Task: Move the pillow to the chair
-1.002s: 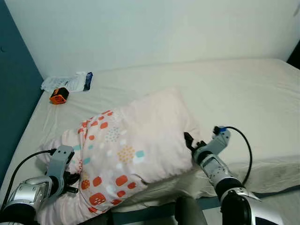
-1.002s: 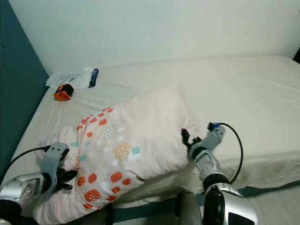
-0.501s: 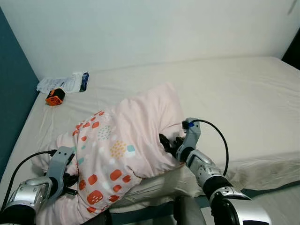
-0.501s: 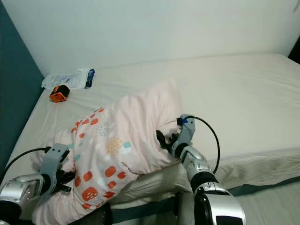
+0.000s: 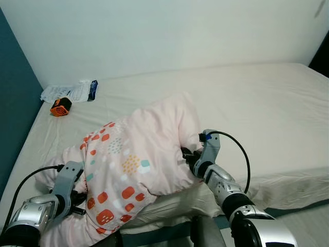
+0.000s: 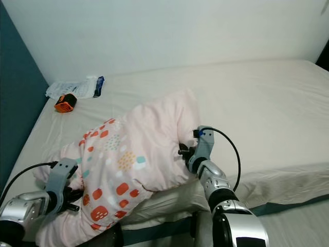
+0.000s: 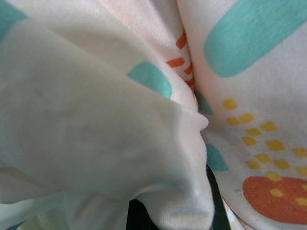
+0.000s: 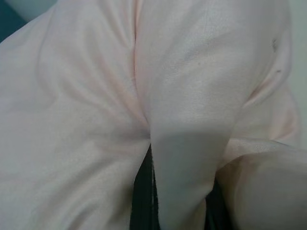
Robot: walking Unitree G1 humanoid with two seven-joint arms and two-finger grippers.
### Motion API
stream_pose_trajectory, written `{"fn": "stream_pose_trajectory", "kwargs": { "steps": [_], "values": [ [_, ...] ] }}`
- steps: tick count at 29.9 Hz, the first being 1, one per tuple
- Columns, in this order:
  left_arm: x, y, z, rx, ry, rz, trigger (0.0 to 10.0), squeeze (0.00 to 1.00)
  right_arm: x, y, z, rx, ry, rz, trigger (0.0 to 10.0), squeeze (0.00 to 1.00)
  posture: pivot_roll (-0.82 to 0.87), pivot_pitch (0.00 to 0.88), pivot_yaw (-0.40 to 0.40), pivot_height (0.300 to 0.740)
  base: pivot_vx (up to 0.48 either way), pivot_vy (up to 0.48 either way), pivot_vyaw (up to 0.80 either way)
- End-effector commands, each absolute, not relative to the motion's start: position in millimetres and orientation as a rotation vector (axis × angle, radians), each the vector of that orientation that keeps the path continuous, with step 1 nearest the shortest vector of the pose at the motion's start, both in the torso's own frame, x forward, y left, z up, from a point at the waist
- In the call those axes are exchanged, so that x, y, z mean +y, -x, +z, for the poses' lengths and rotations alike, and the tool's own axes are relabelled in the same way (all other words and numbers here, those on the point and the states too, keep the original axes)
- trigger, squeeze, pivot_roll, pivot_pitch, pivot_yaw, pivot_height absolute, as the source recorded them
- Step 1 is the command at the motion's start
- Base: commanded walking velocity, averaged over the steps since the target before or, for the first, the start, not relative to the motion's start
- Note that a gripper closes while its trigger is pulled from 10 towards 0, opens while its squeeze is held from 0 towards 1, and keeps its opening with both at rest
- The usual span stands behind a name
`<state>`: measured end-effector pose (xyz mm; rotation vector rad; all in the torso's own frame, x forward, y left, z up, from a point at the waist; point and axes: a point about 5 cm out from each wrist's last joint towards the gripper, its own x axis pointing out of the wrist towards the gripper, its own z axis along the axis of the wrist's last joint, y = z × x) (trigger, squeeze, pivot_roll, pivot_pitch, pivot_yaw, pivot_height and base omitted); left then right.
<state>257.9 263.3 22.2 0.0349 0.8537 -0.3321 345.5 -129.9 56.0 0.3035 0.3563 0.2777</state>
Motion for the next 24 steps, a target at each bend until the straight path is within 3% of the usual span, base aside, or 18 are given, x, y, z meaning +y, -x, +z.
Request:
{"fn": "stream_pose_trajectory", "kwargs": {
  "steps": [1,5,6,8,10,15,16,18,20,22,23,24],
  "values": [
    [244.5,-258.4,17.1,0.843,-0.011,-0.392,0.0,0.0,-123.6,-340.4,48.2,0.386,-0.294,0.279,0.0,0.0,0.05,0.002,-0.031,0.575,0.0,0.0,0.0],
    [232.3,-257.7,15.3,0.815,0.035,-0.408,0.0,0.0,-134.0,-344.9,57.1,0.297,-0.265,0.21,0.0,0.0,0.05,0.0,-0.034,0.575,0.0,0.0,0.0],
    [215.3,-270.0,24.6,0.648,0.062,-0.362,0.0,0.0,-142.1,-351.4,79.9,0.106,-0.188,0.168,0.0,0.0,0.04,0.0,-0.04,0.575,0.0,0.0,0.0],
    [210.5,-278.6,32.7,0.545,0.063,-0.305,0.0,0.0,-145.5,-352.3,90.1,0.019,-0.137,0.145,0.0,0.0,0.04,0.0,-0.042,0.575,0.0,0.0,0.0],
    [203.9,-296.3,52.3,0.359,0.208,-0.131,0.0,0.0,-150.1,-349.7,110.1,-0.157,0.026,0.133,0.0,0.0,0.04,0.0,-0.05,0.575,0.0,0.0,0.0],
    [187.5,-312.1,77.2,0.173,0.44,-0.03,0.0,0.0,-154.1,-345.3,126.9,-0.292,0.085,0.112,0.0,0.0,0.02,0.0,-0.053,0.575,0.0,0.0,0.0],
    [178.9,-314.6,84.5,0.135,0.485,-0.048,2.7,0.0,-155.1,-345.1,128.7,-0.302,0.087,0.104,0.0,0.0,0.02,0.0,-0.054,0.575,0.0,0.0,0.0],
    [173.3,-315.6,88.6,0.116,0.509,-0.064,2.7,0.0,-155.8,-345.0,129.2,-0.304,0.088,0.101,0.0,0.0,0.02,0.0,-0.056,0.575,0.0,0.0,0.0],
    [155.9,-318.0,98.6,0.092,0.477,-0.124,10.0,0.0,-156.1,-346.2,128.3,-0.289,0.086,0.113,0.0,0.0,0.02,0.0,-0.068,0.575,0.0,0.0,0.0],
    [150.5,-318.7,101.4,0.092,0.467,-0.136,10.0,0.0,-155.5,-346.8,127.3,-0.279,0.081,0.124,0.0,0.0,0.02,0.0,-0.068,0.575,0.0,0.0,0.0],
    [146.7,-319.5,103.0,0.098,0.452,-0.142,10.0,0.0,-153.8,-347.8,124.6,-0.254,0.08,0.137,3.6,0.0,0.02,0.0,-0.068,0.575,0.0,0.0,0.0],
    [146.7,-319.5,103.0,0.098,0.452,-0.142,10.0,0.0,-153.8,-347.8,124.6,-0.254,0.08,0.137,3.6,0.0,0.02,0.0,-0.068,0.575,0.0,0.0,0.0]
  ]
}}
